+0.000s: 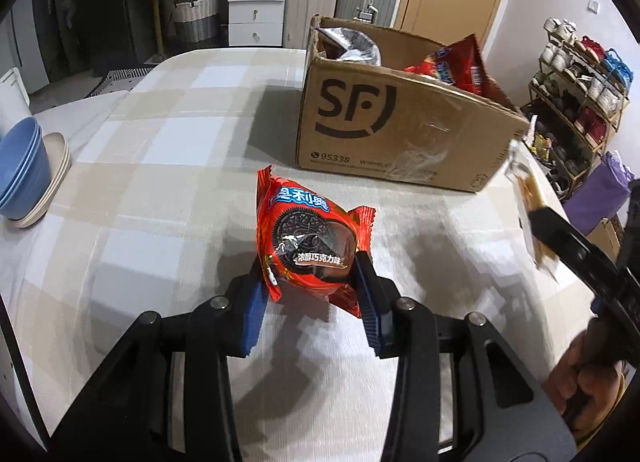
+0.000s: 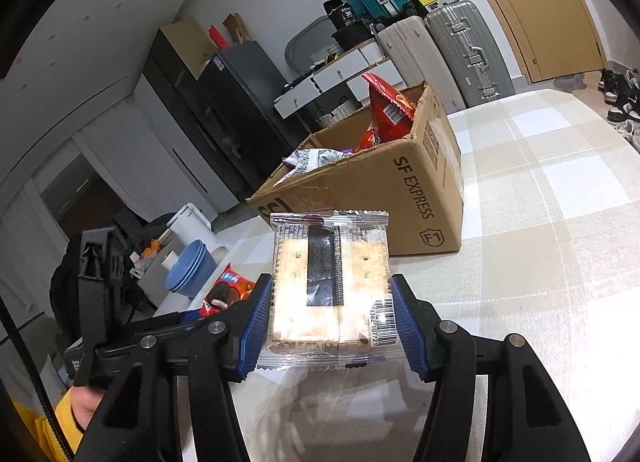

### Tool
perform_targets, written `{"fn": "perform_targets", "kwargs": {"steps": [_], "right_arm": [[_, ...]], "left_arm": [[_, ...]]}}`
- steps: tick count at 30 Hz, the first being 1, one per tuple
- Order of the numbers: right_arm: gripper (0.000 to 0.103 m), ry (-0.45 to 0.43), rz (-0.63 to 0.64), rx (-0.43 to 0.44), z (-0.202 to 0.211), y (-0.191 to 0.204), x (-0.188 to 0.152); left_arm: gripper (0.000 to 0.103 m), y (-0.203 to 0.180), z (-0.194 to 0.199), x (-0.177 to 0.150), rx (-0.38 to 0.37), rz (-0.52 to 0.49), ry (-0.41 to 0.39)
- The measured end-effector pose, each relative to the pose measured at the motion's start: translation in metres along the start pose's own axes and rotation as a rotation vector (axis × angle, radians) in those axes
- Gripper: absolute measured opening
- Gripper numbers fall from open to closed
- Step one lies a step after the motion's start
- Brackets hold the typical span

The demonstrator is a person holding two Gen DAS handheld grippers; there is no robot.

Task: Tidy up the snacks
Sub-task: 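Lift the cookie pack and cracker pack and carry both over the box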

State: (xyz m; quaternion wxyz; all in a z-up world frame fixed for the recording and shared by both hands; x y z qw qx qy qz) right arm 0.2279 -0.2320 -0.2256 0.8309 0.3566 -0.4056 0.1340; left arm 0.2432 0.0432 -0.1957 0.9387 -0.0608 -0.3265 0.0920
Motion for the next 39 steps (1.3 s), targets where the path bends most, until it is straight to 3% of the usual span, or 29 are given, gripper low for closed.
{"fn": "perform_targets", "kwargs": {"steps": [11,23,29,39], "right_arm": [[0.058,-0.087,0.057,-0.004,0.067,0.058,-0.005],[0.058,-0.124,0.089,0.011,0.086,0.097,0.026],[0.058,-0.133,0.136,0.015,0.088,0.113,0.051],[0.058,-0.132,0.19,-0.021,0.066,0.113,0.124]], "left_arm": [[0.037,-0.002,0.068,-0.016,-0.042,-0.038,-0.085],[0.037,-0.01,0.137,-0.006,-0.108,-0.055,-0.185],[0.037,-0.01,0.166,0.02,-0.137,-0.054,-0.239],[0.038,-0.024,0.194,0.095,-0.182,-0.111,-0.308]]}}
Point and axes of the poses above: each gripper's, at about its wrist camera, not at the fingertips, and z roughly against the way its jaws point, y to its left, x to its top, the point moved 6 cm from there along -z, roughly the way its jaws point, and after that the axes turned 4 degrees about z, right-handed, at the moved point
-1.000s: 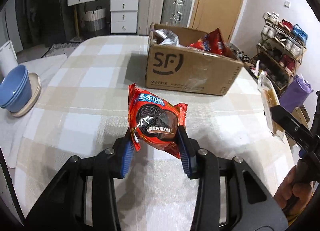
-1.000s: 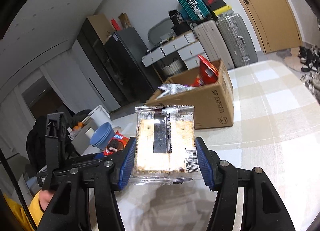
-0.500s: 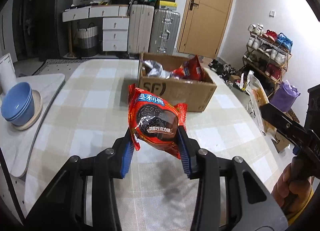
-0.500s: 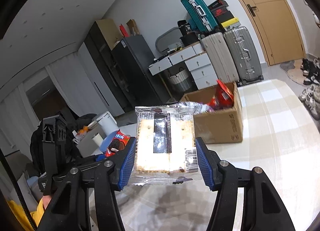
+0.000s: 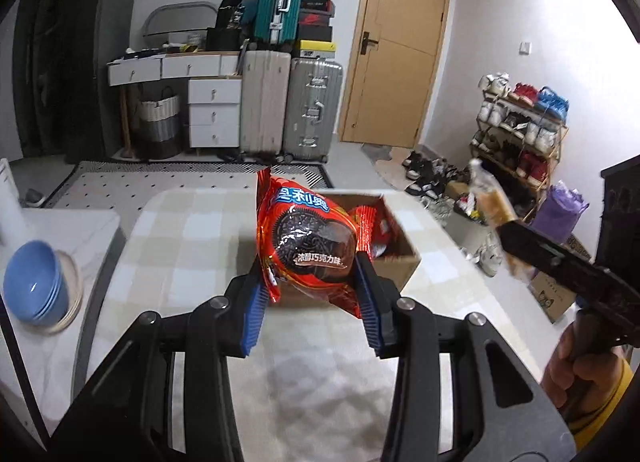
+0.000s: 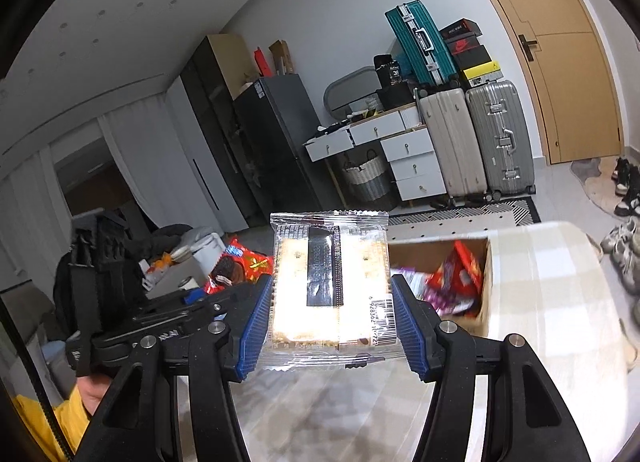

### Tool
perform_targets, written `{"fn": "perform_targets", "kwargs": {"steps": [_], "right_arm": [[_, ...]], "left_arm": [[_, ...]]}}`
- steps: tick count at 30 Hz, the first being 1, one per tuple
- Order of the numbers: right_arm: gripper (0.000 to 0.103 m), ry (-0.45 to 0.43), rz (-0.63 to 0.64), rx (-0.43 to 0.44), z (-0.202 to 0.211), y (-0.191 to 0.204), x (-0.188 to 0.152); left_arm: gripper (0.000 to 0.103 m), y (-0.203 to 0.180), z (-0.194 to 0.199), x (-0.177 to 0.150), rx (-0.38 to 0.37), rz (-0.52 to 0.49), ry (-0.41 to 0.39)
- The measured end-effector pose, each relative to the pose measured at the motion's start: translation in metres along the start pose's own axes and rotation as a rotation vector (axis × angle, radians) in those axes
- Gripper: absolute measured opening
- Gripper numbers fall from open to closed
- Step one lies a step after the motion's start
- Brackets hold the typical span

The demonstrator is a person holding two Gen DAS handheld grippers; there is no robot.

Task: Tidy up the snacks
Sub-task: 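Lift the cookie pack and cracker pack and carry both over the box, then open both tools to drop the cookie pack and cracker pack into the box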

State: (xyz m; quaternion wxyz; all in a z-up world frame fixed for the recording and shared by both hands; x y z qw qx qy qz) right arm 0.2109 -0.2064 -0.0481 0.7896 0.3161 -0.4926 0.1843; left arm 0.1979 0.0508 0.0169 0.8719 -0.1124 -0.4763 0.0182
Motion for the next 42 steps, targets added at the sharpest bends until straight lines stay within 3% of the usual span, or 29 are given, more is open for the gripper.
{"fn": "perform_targets", "kwargs": {"steps": [4,7,10,12,23,29,37,42], "right_arm": [[0.058,0.013,-0.006,-0.01,-0.019,-0.012,0.016],[0.058,0.041,-0.02,-0.022,-0.043,-0.029,0.029],[0.058,0.049,-0.039,-0.022,-0.059,-0.043,0.042],[0.058,0.058,-0.041,-0.023,-0.071,-0.051,0.049],[0.058,0.163,-0.113,-0.049,-0.13,-0.101,0.042],[0.058,0.191,-0.132,-0.045,-0.147,-0.113,0.031],[0.058,0.224,-0.143,-0.051,-0.159,-0.116,0.024],[0.058,0.261,-0.15,-0.068,-0.163,-0.121,0.014]], "left_arm": [[0.038,-0.007,-0.016,0.028,0.011,-0.052,-0.025],[0.038,-0.007,-0.041,0.046,0.001,-0.039,0.008],[0.038,-0.007,-0.07,0.061,0.07,-0.077,0.02],[0.038,-0.013,-0.093,0.07,0.064,-0.094,0.027],[0.038,-0.019,-0.214,0.071,0.022,-0.088,0.159],[0.038,-0.017,-0.268,0.065,0.043,-0.11,0.203],[0.038,-0.015,-0.309,0.068,0.062,-0.115,0.225],[0.038,-0.013,-0.313,0.07,0.058,-0.103,0.216]]}}
Point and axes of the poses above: each gripper's, at about its wrist camera, not at the fingertips, and z roughly against the way its jaws point, y to its left, x to its top, the point moved 6 cm from there along -z, roughly the way its jaws point, and after that the axes turned 4 degrees about z, right-handed, at the moved point
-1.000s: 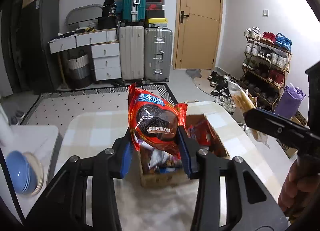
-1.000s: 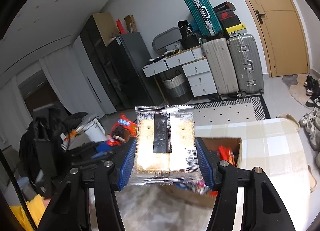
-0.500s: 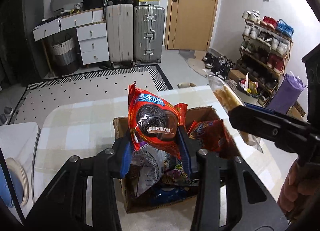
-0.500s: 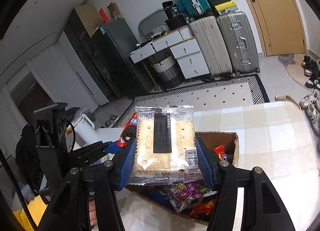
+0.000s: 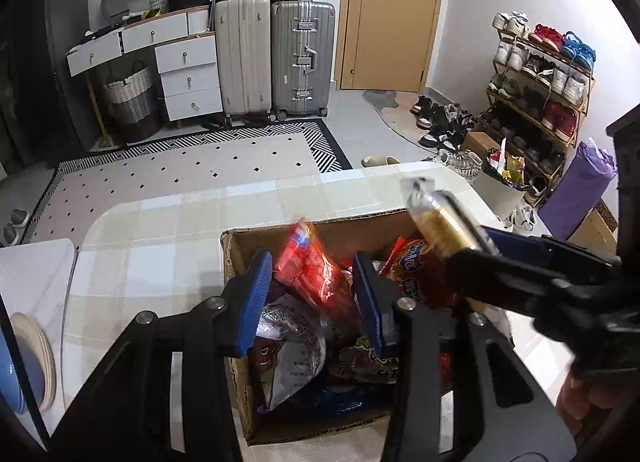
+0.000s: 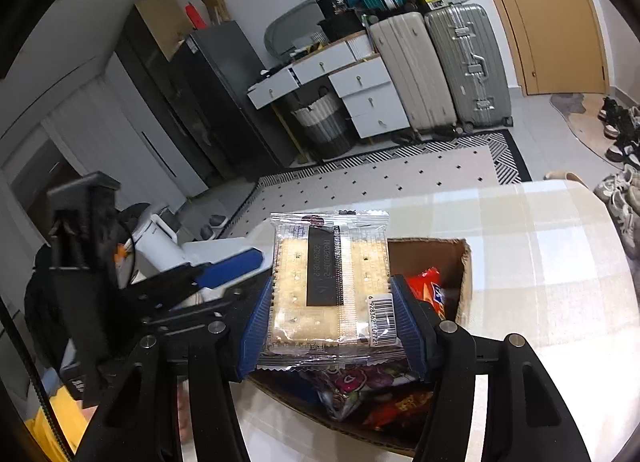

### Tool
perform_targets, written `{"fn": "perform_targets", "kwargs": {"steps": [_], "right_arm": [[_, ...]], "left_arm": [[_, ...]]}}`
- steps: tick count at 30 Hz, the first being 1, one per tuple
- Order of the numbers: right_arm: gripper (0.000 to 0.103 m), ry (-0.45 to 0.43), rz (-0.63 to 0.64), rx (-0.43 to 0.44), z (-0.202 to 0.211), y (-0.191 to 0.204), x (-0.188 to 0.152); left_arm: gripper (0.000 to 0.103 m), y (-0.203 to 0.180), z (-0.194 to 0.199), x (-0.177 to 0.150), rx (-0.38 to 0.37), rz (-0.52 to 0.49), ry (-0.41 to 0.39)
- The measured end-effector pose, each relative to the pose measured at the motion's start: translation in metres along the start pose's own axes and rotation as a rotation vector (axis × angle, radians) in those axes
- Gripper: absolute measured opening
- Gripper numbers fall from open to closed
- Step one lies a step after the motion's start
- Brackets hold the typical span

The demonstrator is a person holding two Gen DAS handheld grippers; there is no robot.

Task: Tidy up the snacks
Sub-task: 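Open both tools to drop the cookie pack and cracker pack into the box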

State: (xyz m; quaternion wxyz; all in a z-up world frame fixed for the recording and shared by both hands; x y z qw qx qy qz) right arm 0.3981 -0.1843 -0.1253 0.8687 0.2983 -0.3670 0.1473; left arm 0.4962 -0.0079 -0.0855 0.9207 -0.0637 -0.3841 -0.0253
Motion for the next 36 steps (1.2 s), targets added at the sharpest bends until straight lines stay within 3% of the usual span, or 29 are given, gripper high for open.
{"fn": "perform_targets", "kwargs": {"steps": [8,12,18,26,32,36], "right_arm": [[0.058,0.031,0.003,-0.002,-0.006,0.0,-0.006],[0.058,0.041,0.003,-0.01,-0.01,-0.001,-0.011],[0.058,0.037,0.019,-0.025,-0.012,0.004,-0.011],[0.059,0.04,0.136,-0.125,-0.018,0.015,-0.012],[0.059,0.036,0.154,-0.134,-0.018,0.02,-0.013],[0.064,0.031,0.165,-0.144,-0.011,0.02,-0.013]], "left_arm": [[0.042,0.012,0.014,0.002,0.007,0.017,-0.033],[0.054,0.021,0.035,-0.011,0.009,0.039,-0.047],[0.054,0.025,0.045,-0.017,0.043,0.036,-0.06],[0.062,0.023,0.058,-0.025,0.065,0.011,-0.07],[0.074,0.03,0.079,-0.02,0.083,0.038,-0.106],[0.077,0.034,0.096,-0.02,0.092,0.043,-0.121]]}}
Point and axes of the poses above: each gripper's, at about its wrist camera, not at the fingertips, and z roughly against the way its jaws point, y to its left, x to its top, the point moved 6 cm from there along -z, roughly the way its jaws point, and after that the axes turned 4 degrees about z, right-handed, at the moved point
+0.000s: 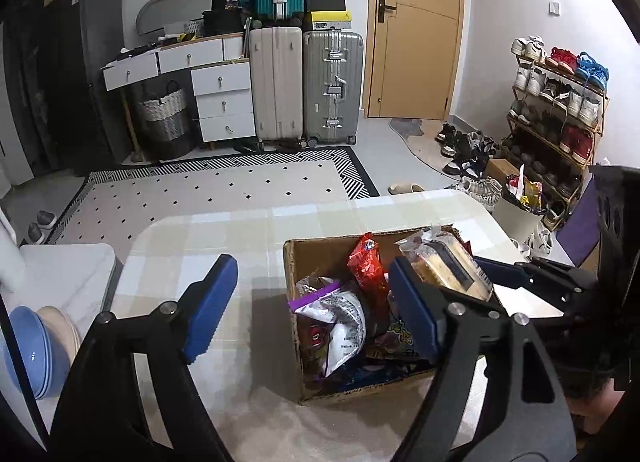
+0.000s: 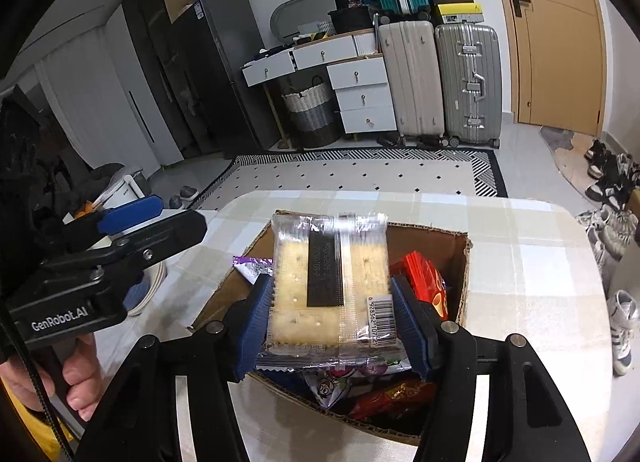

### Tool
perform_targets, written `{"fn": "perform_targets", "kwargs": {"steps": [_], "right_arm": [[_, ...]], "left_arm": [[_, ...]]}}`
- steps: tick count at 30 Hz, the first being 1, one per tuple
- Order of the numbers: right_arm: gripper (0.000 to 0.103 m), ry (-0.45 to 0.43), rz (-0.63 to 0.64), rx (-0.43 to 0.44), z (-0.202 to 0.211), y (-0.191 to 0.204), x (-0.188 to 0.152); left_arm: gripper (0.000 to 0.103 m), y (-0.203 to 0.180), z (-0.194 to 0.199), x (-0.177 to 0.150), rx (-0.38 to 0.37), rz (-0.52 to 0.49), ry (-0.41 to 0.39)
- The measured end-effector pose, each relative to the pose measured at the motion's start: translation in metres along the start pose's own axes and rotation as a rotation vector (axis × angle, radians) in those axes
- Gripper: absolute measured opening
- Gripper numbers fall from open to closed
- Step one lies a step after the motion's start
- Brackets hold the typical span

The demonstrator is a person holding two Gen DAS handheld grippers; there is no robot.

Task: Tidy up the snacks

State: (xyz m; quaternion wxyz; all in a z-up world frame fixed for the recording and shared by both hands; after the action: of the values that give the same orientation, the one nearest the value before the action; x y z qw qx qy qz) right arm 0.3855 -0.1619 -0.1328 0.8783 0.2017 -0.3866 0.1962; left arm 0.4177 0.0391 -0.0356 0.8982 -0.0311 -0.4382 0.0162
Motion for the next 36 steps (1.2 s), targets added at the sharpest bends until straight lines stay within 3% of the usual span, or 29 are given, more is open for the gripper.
{"fn": "perform_targets", "kwargs": {"steps": [3,19,25,26,28,30,33,36], "right_arm": [[0.065,0.023,0.013,-0.011,0.003,0.005,0.001],[0.065,-0.135,0.034,-0.002,0.091,0.026,0.016],[0.079,-0.21,0.075,-0.007,0.152,0.049,0.023],[0.082,-0.21,0.075,-0.007,0.152,0.049,0.023],[0.09,-0.281,0.109,-0.032,0.193,0.064,0.027],[0.095,-0.321,0.119,-0.035,0.216,0.074,0.029],[0.102,-0.357,0.124,-0.034,0.242,0.082,0.028],[0.102,-0.405,0.146,-0.028,0.281,0.098,0.025]], "left_arm": [[0.077,0.001,0.013,0.0,0.003,0.0,-0.005],[0.079,-0.006,0.107,-0.001,0.008,-0.019,-0.072],[0.083,-0.016,0.168,0.009,-0.012,-0.026,-0.144],[0.086,-0.017,0.183,0.012,-0.009,-0.028,-0.169],[0.091,-0.018,0.206,0.019,-0.002,-0.023,-0.202],[0.103,-0.021,0.232,0.022,-0.011,-0.013,-0.232],[0.103,-0.027,0.274,0.021,-0.021,-0.016,-0.289],[0.103,-0.034,0.313,0.018,-0.018,-0.039,-0.332]]}}
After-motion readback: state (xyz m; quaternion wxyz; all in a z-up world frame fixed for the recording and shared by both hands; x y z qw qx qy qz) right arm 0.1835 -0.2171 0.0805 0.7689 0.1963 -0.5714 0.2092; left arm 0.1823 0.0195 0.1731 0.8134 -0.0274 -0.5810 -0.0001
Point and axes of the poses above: each gripper's, at about its wrist camera, not at the fingertips, and z roughly against the way its jaws point, y to its left, x to its top, the point moved 6 cm from there along -z, roughly the way its jaws point, and after that the axes turned 4 degrees about z, right-handed, at the moved point
